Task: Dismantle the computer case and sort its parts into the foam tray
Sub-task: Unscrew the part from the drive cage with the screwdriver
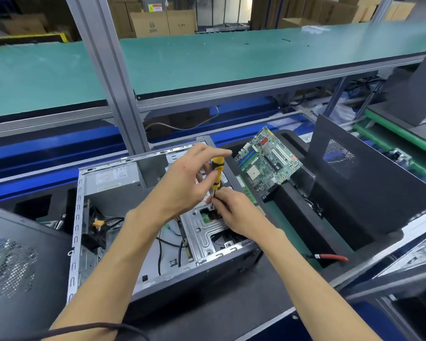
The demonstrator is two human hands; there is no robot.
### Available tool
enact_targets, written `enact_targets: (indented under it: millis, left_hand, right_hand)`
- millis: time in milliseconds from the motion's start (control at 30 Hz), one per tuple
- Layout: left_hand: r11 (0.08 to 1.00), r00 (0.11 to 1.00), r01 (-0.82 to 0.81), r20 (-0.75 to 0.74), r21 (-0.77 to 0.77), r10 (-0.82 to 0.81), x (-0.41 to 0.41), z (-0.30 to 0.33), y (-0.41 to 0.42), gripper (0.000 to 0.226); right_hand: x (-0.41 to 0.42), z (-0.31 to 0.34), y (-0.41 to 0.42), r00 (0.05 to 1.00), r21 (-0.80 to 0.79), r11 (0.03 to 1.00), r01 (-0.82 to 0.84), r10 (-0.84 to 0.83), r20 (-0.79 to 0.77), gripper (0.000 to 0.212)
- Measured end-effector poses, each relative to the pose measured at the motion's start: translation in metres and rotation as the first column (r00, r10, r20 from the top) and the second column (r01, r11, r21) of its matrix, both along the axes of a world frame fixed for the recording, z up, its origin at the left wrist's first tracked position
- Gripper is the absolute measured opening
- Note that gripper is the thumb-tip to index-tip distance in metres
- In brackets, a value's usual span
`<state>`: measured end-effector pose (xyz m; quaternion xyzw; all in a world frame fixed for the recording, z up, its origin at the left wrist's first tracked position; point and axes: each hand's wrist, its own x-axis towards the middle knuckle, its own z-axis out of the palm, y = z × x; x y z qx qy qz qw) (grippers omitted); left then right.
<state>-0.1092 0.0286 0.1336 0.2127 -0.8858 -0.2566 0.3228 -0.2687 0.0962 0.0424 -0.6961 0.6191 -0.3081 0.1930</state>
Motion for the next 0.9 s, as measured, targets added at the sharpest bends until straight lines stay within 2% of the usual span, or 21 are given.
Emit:
enact_targets:
  millis: [133, 200, 300, 467, 567, 633, 767, 900]
  left_hand:
    - [0.988, 0.988, -0.122, 0.081, -0.090, 0.130, 0.000, 0.014, -0.001, 0.022]
    - [0.975, 0.966, -0.201, 0.146, -0.090, 0.213, -0.002, 0.016, 0.002, 0.027]
    - [0.942, 0.921, -0.288, 0.221, -0.172, 0.322, -0.008, 0.016, 0.008, 0.036]
    - [0.979, 0.934, -0.144, 0.309, -0.142, 0.182, -0.010, 0.026, 0.015, 0.032]
    - [0.967, 0.930, -0.201, 0.280, -0.155, 0.238, -0.012, 0.027, 0.021, 0.023]
    - [0.941, 0.910, -0.290, 0.255, -0.176, 0.327, -0.014, 0.025, 0.025, 0.022]
    - [0.828, 0.820, -0.459, 0.206, -0.321, 0.535, -0.014, 0.013, 0.031, 0.042]
    - [0.744, 0.734, -0.529, 0.221, -0.408, 0.642, -0.014, 0.014, 0.033, 0.046]
  right_hand:
    - [-0.001, -0.004, -0.001, 1.000, -0.004, 1.000, 0.014, -0.014, 0.023, 0.008]
    - [-0.001, -0.004, -0.002, 0.997, 0.003, 0.999, 0.033, -0.033, 0.072, 0.003]
    - [-0.002, -0.004, -0.002, 0.994, -0.028, 0.999, 0.035, -0.032, 0.102, 0.017]
    - [-0.005, -0.007, -0.005, 0.992, -0.040, 0.999, 0.017, -0.012, 0.125, 0.018]
    - [-0.005, -0.009, -0.005, 0.994, -0.051, 0.999, 0.002, 0.004, 0.108, 0.015]
    - [-0.005, -0.009, -0.005, 0.994, -0.041, 0.999, -0.008, 0.013, 0.108, 0.015]
    - [-0.005, -0.010, -0.005, 0.997, -0.026, 0.999, -0.043, 0.044, 0.062, 0.018]
    - [-0.005, -0.009, -0.005, 0.998, -0.024, 0.998, -0.065, 0.065, 0.004, 0.021]
